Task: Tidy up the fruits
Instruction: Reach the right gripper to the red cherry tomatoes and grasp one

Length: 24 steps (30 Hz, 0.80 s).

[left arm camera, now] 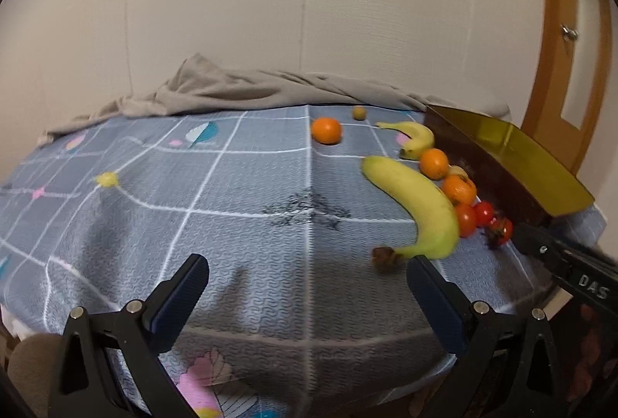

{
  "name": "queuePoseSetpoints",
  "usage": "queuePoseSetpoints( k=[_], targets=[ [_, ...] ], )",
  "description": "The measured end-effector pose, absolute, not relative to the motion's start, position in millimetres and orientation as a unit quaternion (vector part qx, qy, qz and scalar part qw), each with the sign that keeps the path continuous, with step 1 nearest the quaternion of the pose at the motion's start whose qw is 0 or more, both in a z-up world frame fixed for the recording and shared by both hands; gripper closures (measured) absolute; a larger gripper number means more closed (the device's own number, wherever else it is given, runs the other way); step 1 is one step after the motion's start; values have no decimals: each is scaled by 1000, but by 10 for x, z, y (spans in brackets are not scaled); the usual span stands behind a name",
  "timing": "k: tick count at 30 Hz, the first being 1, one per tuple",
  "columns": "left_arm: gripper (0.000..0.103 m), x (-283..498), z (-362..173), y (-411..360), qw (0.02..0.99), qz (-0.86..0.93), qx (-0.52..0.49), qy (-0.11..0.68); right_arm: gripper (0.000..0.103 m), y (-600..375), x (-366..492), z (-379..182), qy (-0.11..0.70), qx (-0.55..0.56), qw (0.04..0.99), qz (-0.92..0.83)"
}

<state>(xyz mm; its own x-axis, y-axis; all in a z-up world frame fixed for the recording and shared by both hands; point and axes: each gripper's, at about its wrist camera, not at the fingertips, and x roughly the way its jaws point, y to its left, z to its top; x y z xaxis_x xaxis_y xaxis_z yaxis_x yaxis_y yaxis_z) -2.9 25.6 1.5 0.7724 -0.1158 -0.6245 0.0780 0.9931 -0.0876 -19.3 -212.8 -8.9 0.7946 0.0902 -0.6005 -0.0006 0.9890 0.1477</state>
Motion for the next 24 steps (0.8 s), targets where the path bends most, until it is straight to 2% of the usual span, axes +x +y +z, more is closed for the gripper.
queuePoseSetpoints(
  k=[11,24],
  targets=[
    [0,70,-48,219,925,-89,-58,365,72,-2141,96,-236,343,79,936,21],
    [0,39,-3,190,931,-97,-53,348,74,-2156,44,-232,344,88,934,33]
  ],
)
